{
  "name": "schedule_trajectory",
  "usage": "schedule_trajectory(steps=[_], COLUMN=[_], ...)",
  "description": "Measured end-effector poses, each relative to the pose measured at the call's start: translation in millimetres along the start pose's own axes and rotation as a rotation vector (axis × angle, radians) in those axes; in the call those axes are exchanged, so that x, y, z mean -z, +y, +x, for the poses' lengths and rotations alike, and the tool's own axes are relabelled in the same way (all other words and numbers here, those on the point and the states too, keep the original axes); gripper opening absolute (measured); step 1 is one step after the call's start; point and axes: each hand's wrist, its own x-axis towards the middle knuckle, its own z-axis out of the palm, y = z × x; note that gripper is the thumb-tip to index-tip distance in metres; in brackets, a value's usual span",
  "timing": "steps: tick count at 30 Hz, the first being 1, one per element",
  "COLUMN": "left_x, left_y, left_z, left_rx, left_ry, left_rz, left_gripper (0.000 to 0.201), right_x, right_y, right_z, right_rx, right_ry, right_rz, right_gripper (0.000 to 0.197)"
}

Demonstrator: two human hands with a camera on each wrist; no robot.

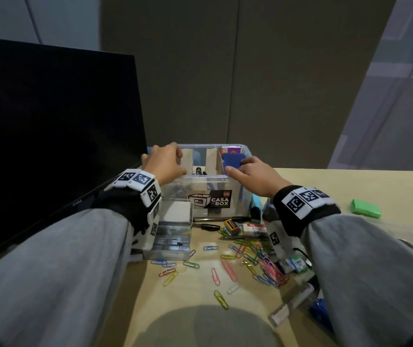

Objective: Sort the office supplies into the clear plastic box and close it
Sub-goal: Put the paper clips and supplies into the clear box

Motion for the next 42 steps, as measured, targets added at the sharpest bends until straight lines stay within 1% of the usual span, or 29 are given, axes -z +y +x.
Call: schedule_trajectory(steps=[1, 2, 4, 6, 8, 9, 10, 11, 13, 15, 17, 18, 19, 20, 21, 23, 24, 25, 28, 30, 36, 38, 40, 42], left_x=[-0.6, -2.7, -6.3, -10.0, -13.0, -14.0, -15.2, -14.7, -14.8, -13.8, -12.9, -12.4, -12.1, -12.3, -12.5, -13.1, -13.3, -13.8, -15.1, -16.2, -20.6, -21.5, -21.3, -21.2], left_y=[-0.7, -2.1, -3.3, -5.5, -8.2, -9.2, -10.1, -10.0, -10.2, -9.9, -9.3, -8.8, -8.7, -8.6, -8.8, -9.4, -9.4, -9.3, -8.6, -8.8, -12.5, -13.5, -13.4, -13.3], left_z=[-1.1, -1.7, -4.6, -4.2, -1.7, -0.3, 0.5, 0.2, -0.1, -1.1, -1.3, -1.2, -1.3, -1.4, -0.9, 0.3, 0.4, 0.3, 0.2, 0.7, 4.1, 4.7, 4.6, 4.8], left_rx=[-0.019, -0.035, -0.086, -0.102, -0.075, -0.073, -0.065, -0.064, -0.057, -0.056, -0.061, -0.066, -0.075, -0.076, -0.077, -0.075, -0.073, -0.072, -0.074, -0.076, -0.072, -0.063, -0.07, -0.083], left_ry=[-0.026, -0.061, -0.128, -0.13, -0.122, -0.118, -0.121, -0.123, -0.125, -0.127, -0.134, -0.138, -0.137, -0.135, -0.129, -0.12, -0.121, -0.124, -0.123, -0.12, -0.111, -0.115, -0.111, -0.101], left_rz=[-0.031, -0.051, -0.011, 0.021, -0.004, -0.011, -0.011, -0.009, -0.017, -0.023, -0.017, -0.013, -0.011, -0.009, -0.007, -0.005, -0.007, -0.008, -0.004, -0.004, -0.015, -0.023, -0.027, -0.028], left_gripper=[0.031, 0.032, 0.029, 0.032, 0.033, 0.033, 0.034, 0.034, 0.034, 0.034, 0.035, 0.035, 0.035, 0.036, 0.036, 0.036, 0.036, 0.036, 0.036, 0.036, 0.034, 0.034, 0.034, 0.034], right_x=[-0.6, -0.7, 0.4, 2.6, 8.0, 12.7, 18.1, 22.9, 26.9, 21.7, 13.1, 8.4, 3.8, -1.5, -6.5, -16.4, -20.9, -24.7, -29.4, -30.5, -35.2, -34.4, -25.9, -13.0], right_y=[2.1, 4.8, 9.8, 12.2, 9.4, 5.9, 2.0, -1.8, -10.2, -14.2, -13.8, -13.2, -12.4, -11.3, -10.3, -8.9, -8.0, -7.1, -6.0, -6.4, -9.7, -10.8, -10.2, -6.6], right_z=[1.1, 2.4, 2.8, 0.2, -8.2, -13.7, -20.2, -26.3, -39.3, -51.4, -62.0, -66.5, -70.2, -73.2, -76.2, -81.4, -83.7, -84.6, -82.3, -78.3, -64.2, -58.9, -54.6, -51.4], right_rx=[0.02, 0.049, 0.107, 0.175, 0.271, 0.317, 0.349, 0.354, 0.284, 0.166, 0.028, -0.035, -0.078, -0.104, -0.118, -0.104, -0.076, -0.042, 0.029, 0.045, 0.112, 0.111, 0.071, 0.027], right_ry=[0.005, 0.018, 0.098, 0.267, 0.439, 0.467, 0.43, 0.327, -0.002, -0.301, -0.554, -0.657, -0.731, -0.769, -0.78, -0.763, -0.741, -0.712, -0.672, -0.665, -0.628, -0.608, -0.569, -0.515], right_rz=[-0.007, -0.028, -0.104, -0.186, -0.186, -0.161, -0.148, -0.164, -0.284, -0.433, -0.523, -0.542, -0.547, -0.552, -0.559, -0.6, -0.626, -0.642, -0.65, -0.614, -0.495, -0.38, -0.259, -0.265], right_gripper=[0.06, 0.057, 0.044, 0.033, 0.021, 0.015, 0.01, 0.008, 0.007, 0.008, 0.025, 0.034, 0.041, 0.046, 0.053, 0.083, 0.093, 0.096, 0.087, 0.078, 0.042, 0.03, 0.025, 0.019])
